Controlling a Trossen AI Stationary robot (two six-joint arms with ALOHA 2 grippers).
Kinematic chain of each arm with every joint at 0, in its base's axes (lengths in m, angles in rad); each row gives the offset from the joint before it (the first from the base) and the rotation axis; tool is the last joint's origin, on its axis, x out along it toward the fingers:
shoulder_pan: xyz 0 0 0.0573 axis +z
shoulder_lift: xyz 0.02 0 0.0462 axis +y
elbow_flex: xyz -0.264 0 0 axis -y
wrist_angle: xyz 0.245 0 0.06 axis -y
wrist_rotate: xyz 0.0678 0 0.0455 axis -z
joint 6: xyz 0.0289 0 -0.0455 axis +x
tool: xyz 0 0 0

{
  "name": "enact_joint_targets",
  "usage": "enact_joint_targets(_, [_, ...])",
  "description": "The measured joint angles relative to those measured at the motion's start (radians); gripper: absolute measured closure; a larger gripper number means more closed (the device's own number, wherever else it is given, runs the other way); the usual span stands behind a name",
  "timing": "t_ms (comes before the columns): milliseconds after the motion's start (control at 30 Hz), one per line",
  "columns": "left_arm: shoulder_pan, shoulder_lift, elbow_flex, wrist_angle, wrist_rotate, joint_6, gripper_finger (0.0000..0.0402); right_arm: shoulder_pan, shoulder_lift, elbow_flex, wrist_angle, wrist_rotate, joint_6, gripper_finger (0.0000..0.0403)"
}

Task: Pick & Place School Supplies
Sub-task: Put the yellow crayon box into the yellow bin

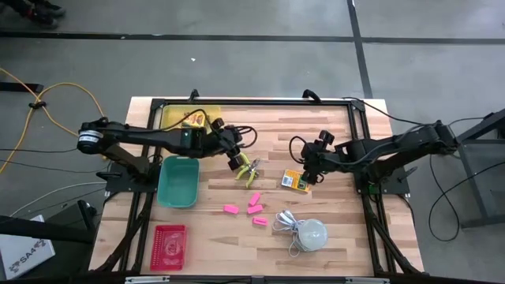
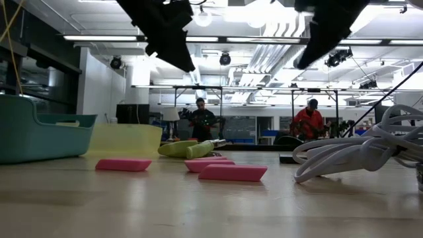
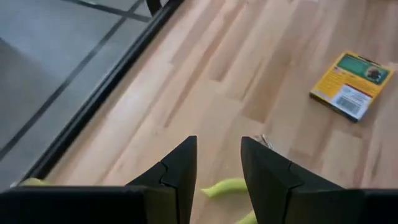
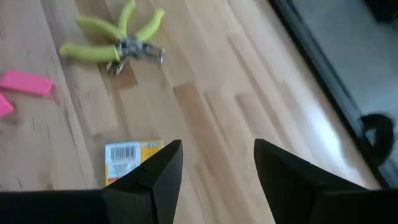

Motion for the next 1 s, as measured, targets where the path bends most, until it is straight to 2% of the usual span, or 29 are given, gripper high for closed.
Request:
enact_joint_targets(300, [-0.011,0.089,0.000,0.102,0.182,-0.053,0.0285,-0.030,0.000,-0.075,0.023,-0.045,0.064,0.0213])
enact_joint_targets(500, [-0.010,0.162,-0.001,0.175,0.204,-0.053,0.0285,-0.059,0.000,-0.110,0.063,-0.135,0.064,0.0213])
enact_joint_targets(833, [-0.008,0.246,-0.002,0.311,0.379,-0.035,0.0285,-0.150,0.000,-0.212,0.156,-0.331,0.064,0.0213])
enact_joint_targets(1000, [-0.008,0.269,-0.002,0.377,0.413,0.014,0.0285,-0.188,0.000,-0.234,0.156,-0.368,0.098,0.0213])
